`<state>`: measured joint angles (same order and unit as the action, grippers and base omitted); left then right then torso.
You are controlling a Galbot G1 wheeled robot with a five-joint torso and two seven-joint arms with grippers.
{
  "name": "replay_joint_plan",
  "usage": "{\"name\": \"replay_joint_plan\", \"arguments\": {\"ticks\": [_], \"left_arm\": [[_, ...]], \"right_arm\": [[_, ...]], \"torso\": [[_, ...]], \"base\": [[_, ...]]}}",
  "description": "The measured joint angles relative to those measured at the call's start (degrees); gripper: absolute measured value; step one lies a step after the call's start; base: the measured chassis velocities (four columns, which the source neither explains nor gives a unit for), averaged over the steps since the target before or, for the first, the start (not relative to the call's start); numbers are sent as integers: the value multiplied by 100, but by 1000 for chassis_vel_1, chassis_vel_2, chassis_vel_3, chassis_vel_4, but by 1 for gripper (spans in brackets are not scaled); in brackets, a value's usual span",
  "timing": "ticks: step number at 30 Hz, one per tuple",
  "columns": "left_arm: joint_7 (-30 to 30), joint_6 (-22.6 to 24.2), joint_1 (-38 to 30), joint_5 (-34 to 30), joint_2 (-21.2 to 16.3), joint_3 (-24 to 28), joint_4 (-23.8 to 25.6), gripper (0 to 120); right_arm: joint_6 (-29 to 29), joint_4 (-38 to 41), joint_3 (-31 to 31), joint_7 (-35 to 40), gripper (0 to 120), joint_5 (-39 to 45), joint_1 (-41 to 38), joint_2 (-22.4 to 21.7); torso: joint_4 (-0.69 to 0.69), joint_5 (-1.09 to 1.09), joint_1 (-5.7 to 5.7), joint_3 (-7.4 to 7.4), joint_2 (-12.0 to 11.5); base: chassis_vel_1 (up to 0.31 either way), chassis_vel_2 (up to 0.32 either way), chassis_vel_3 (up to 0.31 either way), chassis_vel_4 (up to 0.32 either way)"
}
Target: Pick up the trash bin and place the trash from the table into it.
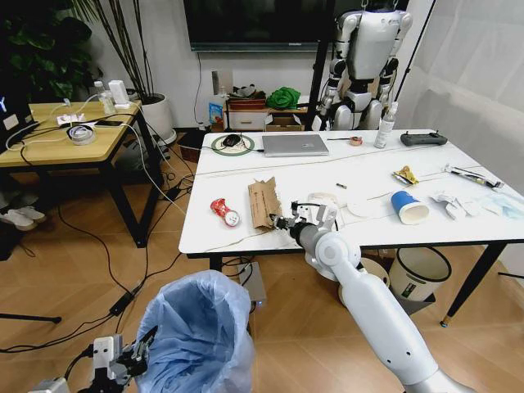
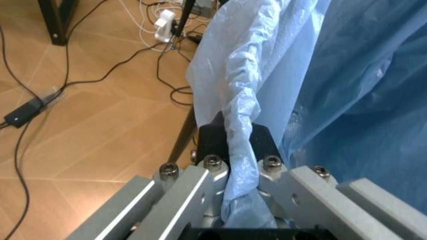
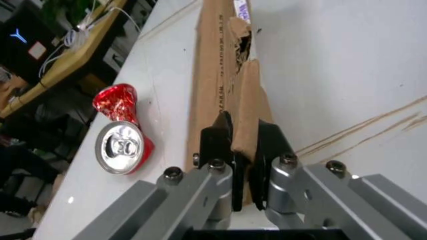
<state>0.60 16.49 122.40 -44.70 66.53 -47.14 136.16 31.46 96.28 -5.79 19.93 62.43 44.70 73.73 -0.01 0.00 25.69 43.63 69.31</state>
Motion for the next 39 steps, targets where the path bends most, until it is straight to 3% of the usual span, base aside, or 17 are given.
{"name": "replay_joint_plan", "arguments": {"ticks": [7,13,15,19,26,35,39], "left_arm": [[10,29,-108,-90,-104,53,17,0],[90,110,-300,-273,-211,179,51,0],[98,118,-314,-295,-221,191,53,0],[183,167,-388,-423,-301,269,65,0],[459,247,-483,-604,-430,410,164,0],[1887,825,-775,-1781,-869,849,430,0],[2466,1187,-982,-2199,-1110,960,536,0]], "right_arm": [[-366,552,-325,-473,0,-16,402,-419],[-1023,1316,-712,-1217,0,-178,928,-1189],[-1075,1394,-747,-1290,0,-179,969,-1263],[-1470,2170,-976,-1878,0,-177,1308,-1897],[-1551,3059,-1138,-2360,0,24,1599,-2543],[-1831,3748,-1425,-3086,0,551,2027,-3746],[-1962,3768,-1170,-3390,0,470,2057,-4111]], "torso": [[1,2,0,0,0],[1,2,-1,0,0],[1,1,-1,0,0],[2,1,-1,-1,0],[1,1,-1,-1,0],[1,1,-1,-1,0],[2,1,-1,-1,0]], "base": [[0,0,0,0],[0,0,0,0],[0,0,0,0],[0,0,0,0],[0,0,0,0],[0,0,0,0],[0,0,0,0]]}}
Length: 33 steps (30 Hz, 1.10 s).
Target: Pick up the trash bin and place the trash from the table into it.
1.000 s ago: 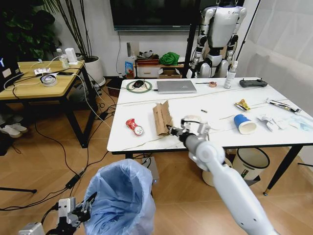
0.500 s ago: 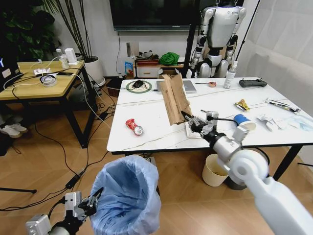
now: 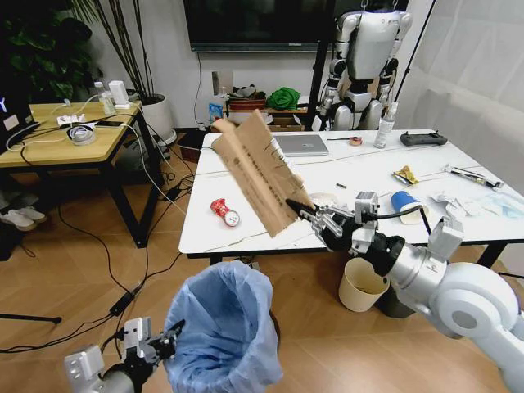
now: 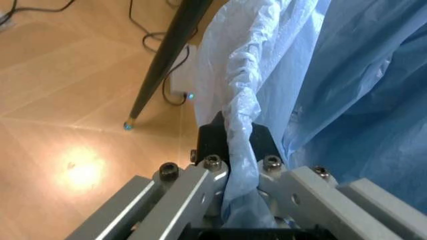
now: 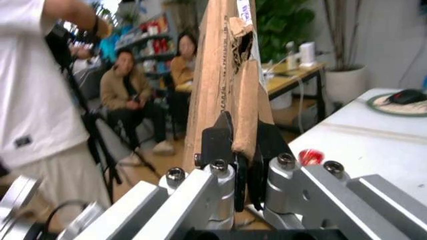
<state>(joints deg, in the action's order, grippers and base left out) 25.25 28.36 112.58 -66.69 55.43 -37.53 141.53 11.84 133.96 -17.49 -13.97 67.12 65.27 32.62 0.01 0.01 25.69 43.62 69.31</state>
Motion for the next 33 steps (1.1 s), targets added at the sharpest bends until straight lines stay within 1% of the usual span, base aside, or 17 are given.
{"name": "replay_joint_plan", "arguments": {"ticks": [1,4,7,8,11,14,15,17,20,22,23,27,33], "left_arm": [[0,0,0,0,0,0,0,0],[157,97,-88,-246,-142,-92,3,0],[163,108,-113,-361,-173,-243,4,0],[163,108,-113,-361,-173,-243,4,0],[-15,65,-111,-376,-129,-342,-7,0],[-94,43,-94,-314,-31,-363,-27,0],[-94,43,-94,-314,-31,-363,-27,0],[-116,38,-67,-227,73,-364,-42,0],[-96,43,-65,-185,125,-364,-81,0],[-84,76,-80,-155,172,-371,-165,0],[-84,76,-80,-155,172,-371,-165,0],[-71,127,-50,-19,275,-384,-279,0],[-120,129,21,36,350,-434,-194,0]], "right_arm": [[0,0,0,0,0,0,0,0],[-9,-79,389,-141,0,-248,-75,-41],[-32,-173,779,-239,0,-476,-236,81],[-32,-173,779,-239,0,-476,-236,81],[-392,-377,1271,-484,0,-744,-488,466],[-591,-531,1489,-651,0,-910,-589,759],[-591,-531,1489,-651,0,-910,-589,759],[-735,-648,1687,-756,0,-1034,-656,1053],[-849,-764,1931,-851,0,-1202,-734,1191],[-912,-852,2199,-891,0,-1351,-776,1275],[-912,-852,2199,-891,0,-1351,-776,1275],[-1010,-1053,2645,-944,0,-1687,-754,1502],[-1141,-1440,2999,-970,0,-2020,-798,1742]], "torso": [[0,0,0,0,0],[0,0,0,0,0],[-1,-1,0,0,0],[-1,-1,0,0,0],[-1,-1,0,0,0],[-2,-1,0,0,-1],[-2,-1,0,0,-1],[-2,0,0,0,-1],[-1,-2,0,0,0],[-1,-2,0,0,-1],[-1,-2,0,0,-1],[-1,-3,0,0,-1],[-1,-2,0,0,-1]], "base": [[0,0,0,0],[0,0,0,0],[0,0,0,0],[0,0,0,0],[0,0,0,0],[0,0,0,0],[0,0,0,0],[0,0,0,0],[0,0,0,0],[0,0,0,0],[0,0,0,0],[0,0,0,0],[0,0,0,0]]}}
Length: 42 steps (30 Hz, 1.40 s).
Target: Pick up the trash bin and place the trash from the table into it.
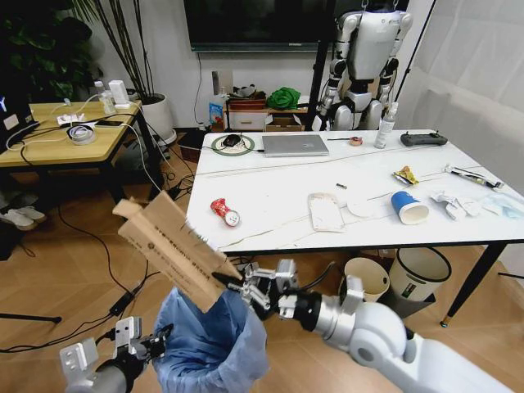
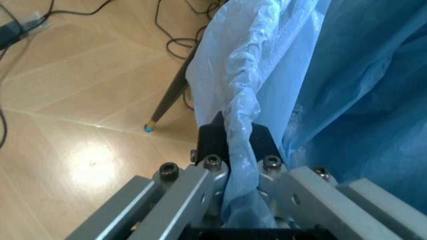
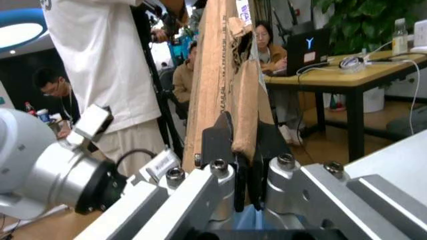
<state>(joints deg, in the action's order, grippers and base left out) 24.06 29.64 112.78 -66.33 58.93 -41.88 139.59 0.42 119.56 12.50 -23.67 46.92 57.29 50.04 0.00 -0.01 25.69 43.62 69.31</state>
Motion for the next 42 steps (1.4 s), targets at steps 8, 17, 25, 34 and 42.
{"name": "replay_joint_plan", "arguments": {"ticks": [8,17,25,34,42], "left_arm": [[-57,25,30,72,41,14,77,0],[-54,40,23,80,36,4,113,0],[61,103,80,97,2,-104,190,0],[228,195,185,248,-115,-285,227,0],[266,183,356,252,-246,-550,254,0]], "right_arm": [[-19,-219,155,-29,0,-145,-3,113],[9,-275,294,-66,0,-237,20,190],[-8,-350,364,-48,0,-294,2,267],[-35,-521,519,-53,0,-384,-32,495],[-161,-919,704,-123,0,-611,-82,906]], "torso": [[0,0,0,0,0],[0,0,0,0,0],[0,0,0,0,0],[0,0,0,0,0],[0,0,0,0,0]], "base": [[0,0,0,0],[0,0,0,0],[0,0,0,0],[0,0,0,0],[0,0,0,0]]}}
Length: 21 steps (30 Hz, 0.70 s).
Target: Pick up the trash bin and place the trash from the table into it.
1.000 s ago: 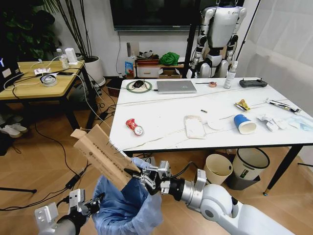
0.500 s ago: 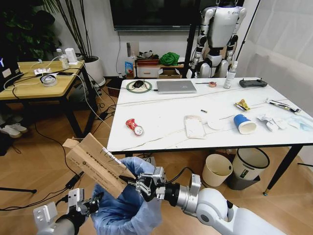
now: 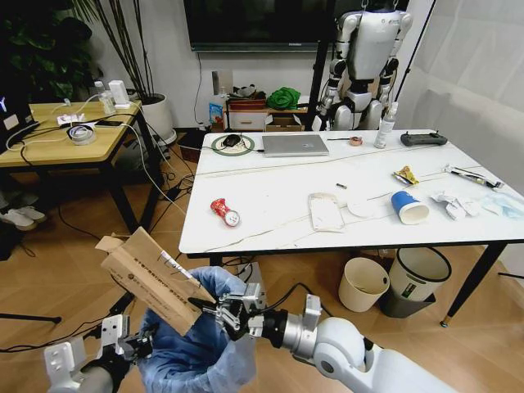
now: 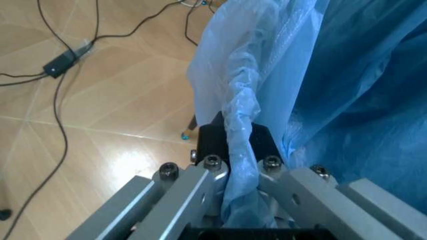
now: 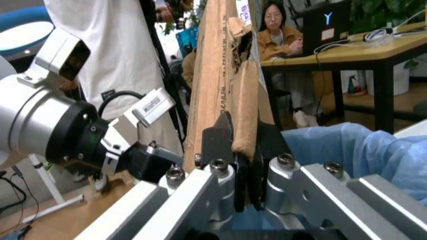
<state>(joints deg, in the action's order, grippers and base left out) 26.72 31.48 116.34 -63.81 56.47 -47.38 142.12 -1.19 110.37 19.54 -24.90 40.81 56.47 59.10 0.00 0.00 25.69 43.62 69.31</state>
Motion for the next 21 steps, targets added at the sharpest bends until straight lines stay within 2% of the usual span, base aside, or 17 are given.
{"name": "replay_joint_plan", "arguments": {"ticks": [6,15,21], "left_arm": [[3,-5,22,-1,-48,-98,5,0],[-2,-7,-44,6,-27,-53,-49,0],[-4,-7,-61,14,-41,-90,-55,0]], "right_arm": [[-39,-85,44,-15,0,-42,2,106],[-84,-46,-42,-6,0,-51,27,-35],[-189,-27,-133,-12,26,-141,79,-144]], "torso": [[0,0,0,0,0],[0,0,0,0,0],[0,1,0,0,0]], "base": [[0,0,0,0],[0,0,0,0],[0,0,0,0]]}}
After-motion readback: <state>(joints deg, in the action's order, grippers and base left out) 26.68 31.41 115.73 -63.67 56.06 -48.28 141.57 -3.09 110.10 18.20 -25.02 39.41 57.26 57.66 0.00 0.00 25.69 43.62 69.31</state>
